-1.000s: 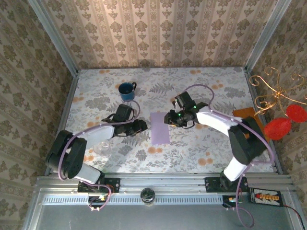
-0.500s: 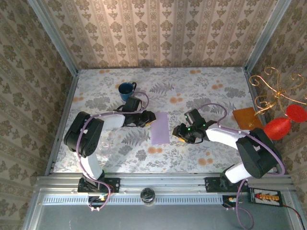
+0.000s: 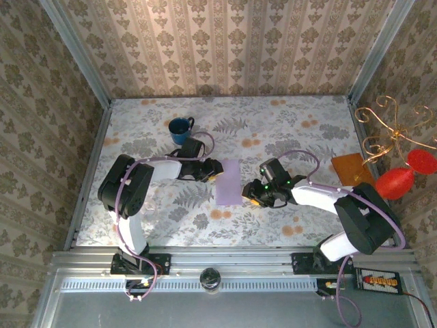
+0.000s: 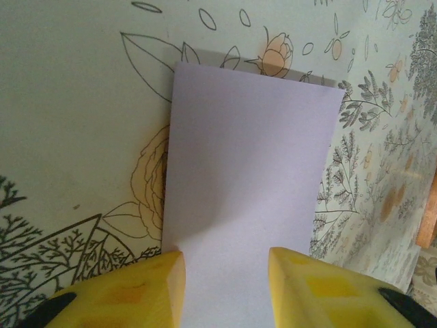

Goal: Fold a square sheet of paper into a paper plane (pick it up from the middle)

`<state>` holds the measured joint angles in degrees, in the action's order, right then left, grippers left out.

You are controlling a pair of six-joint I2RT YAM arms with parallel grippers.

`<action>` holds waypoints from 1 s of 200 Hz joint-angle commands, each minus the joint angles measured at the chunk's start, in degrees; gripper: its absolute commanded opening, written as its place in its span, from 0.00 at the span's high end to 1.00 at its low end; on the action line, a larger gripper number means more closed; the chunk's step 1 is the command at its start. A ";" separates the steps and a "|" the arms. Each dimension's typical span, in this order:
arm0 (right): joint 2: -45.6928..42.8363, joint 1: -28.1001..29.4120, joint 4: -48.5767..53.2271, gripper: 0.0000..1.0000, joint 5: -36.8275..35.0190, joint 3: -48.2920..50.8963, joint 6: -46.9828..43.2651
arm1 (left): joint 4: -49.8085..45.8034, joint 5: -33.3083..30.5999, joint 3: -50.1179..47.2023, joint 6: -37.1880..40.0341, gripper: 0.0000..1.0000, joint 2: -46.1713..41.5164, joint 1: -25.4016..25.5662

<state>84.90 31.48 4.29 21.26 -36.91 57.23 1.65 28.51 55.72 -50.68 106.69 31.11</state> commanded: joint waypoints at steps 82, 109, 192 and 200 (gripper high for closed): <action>4.63 1.30 -10.00 0.66 6.58 2.78 2.21 | -6.39 -3.02 0.65 1.91 0.63 2.11 1.23; 6.32 1.30 -11.53 0.68 7.01 2.59 2.60 | -6.32 -2.59 0.31 1.82 0.63 2.13 1.23; 7.22 1.21 -13.86 0.77 6.81 2.11 4.16 | -6.57 -2.58 -0.92 1.81 0.63 0.54 1.05; 6.91 1.21 -13.52 0.78 6.84 2.01 4.18 | -6.57 -2.58 -1.17 1.81 0.63 0.37 1.05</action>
<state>92.23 32.53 -9.98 27.90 -34.74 60.51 -0.01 27.00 56.60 -49.87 106.78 31.83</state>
